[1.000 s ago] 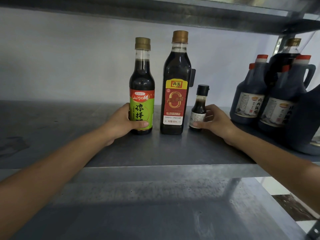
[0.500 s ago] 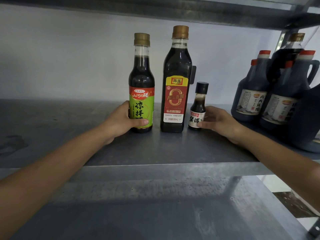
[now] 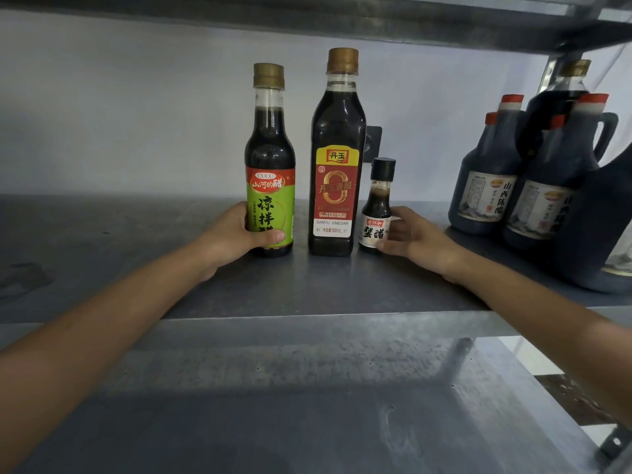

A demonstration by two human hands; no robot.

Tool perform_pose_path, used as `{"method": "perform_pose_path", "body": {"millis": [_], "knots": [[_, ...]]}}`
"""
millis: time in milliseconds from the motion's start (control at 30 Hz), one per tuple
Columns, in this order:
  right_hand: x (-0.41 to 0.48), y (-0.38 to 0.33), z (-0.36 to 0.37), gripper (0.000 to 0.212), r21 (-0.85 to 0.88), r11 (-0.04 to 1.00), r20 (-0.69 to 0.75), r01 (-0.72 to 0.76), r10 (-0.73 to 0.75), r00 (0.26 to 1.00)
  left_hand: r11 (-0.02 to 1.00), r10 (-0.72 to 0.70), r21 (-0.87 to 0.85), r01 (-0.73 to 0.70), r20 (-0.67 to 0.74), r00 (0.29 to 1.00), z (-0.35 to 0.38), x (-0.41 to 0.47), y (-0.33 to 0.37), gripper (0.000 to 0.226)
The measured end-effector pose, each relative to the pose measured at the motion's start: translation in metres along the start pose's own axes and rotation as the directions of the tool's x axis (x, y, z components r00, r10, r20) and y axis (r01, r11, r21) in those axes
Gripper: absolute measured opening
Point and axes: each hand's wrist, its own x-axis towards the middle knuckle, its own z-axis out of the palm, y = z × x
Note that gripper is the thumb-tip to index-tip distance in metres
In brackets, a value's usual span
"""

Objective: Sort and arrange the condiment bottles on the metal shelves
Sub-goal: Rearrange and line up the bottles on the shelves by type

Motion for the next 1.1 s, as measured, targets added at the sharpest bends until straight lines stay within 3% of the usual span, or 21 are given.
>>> {"method": "perform_pose_path", "body": {"millis": [100, 167, 200, 233, 367, 433, 567, 700, 833, 933, 1000, 1100], "knots": [[-0.011, 0.005, -0.006, 0.064, -0.279, 0.960, 0.036, -0.005, 0.016, 0.999, 0.933, -0.076, 0.350, 0.086, -0.042, 0.996, -0.002, -0.015, -0.002, 0.063], [-0.029, 0.008, -0.016, 0.054, -0.519, 0.855, 0.050, 0.016, 0.012, 0.999, 0.690, -0.071, 0.705, 0.167, -0.164, 0.984, -0.004, -0.038, -0.003, 0.053], [-0.041, 0.010, -0.022, 0.047, -0.571, 0.820, 0.061, 0.045, -0.012, 0.998, 0.574, -0.038, 0.797, 0.190, -0.206, 0.978, -0.004, -0.052, -0.002, 0.047], [-0.054, 0.013, -0.029, 0.042, -0.584, 0.808, 0.075, 0.079, -0.043, 0.996, 0.519, -0.008, 0.830, 0.204, -0.234, 0.972, -0.001, -0.065, -0.001, 0.044], [-0.105, 0.029, -0.056, 0.045, -0.612, 0.782, 0.052, 0.118, -0.109, 0.993, 0.579, 0.137, 0.799, 0.166, -0.296, 0.945, 0.043, -0.108, 0.021, 0.036], [-0.125, 0.043, -0.071, 0.054, -0.632, 0.765, 0.003, 0.124, -0.157, 0.988, 0.536, 0.220, 0.834, 0.133, -0.289, 0.932, 0.081, -0.113, 0.033, 0.033], [-0.156, 0.074, -0.102, 0.046, -0.617, 0.767, -0.010, 0.174, -0.230, 0.973, 0.498, 0.373, 0.867, -0.019, -0.195, 0.907, 0.152, -0.105, 0.056, 0.016], [-0.178, 0.098, -0.131, 0.046, -0.581, 0.798, -0.098, 0.160, -0.264, 0.960, 0.454, 0.495, 0.876, -0.162, -0.097, 0.863, 0.219, -0.098, 0.078, 0.025], [-0.192, 0.106, -0.153, 0.028, -0.416, 0.893, -0.232, 0.174, -0.289, 0.929, 0.472, 0.405, 0.851, -0.231, 0.023, 0.914, 0.282, -0.084, 0.097, 0.039], [-0.191, 0.113, -0.165, 0.017, -0.338, 0.925, -0.408, 0.172, -0.309, 0.859, 0.492, 0.367, 0.846, -0.203, 0.010, 0.930, 0.310, -0.082, 0.121, 0.056], [-0.184, 0.116, -0.169, 0.030, -0.279, 0.947, -0.484, 0.156, -0.279, 0.829, 0.492, 0.354, 0.835, -0.245, 0.065, 0.933, 0.324, -0.074, 0.127, 0.066], [-0.172, 0.121, -0.173, 0.052, -0.272, 0.952, -0.519, 0.144, -0.271, 0.811, 0.574, 0.360, 0.774, -0.267, 0.055, 0.931, 0.340, -0.065, 0.138, 0.063]]}}
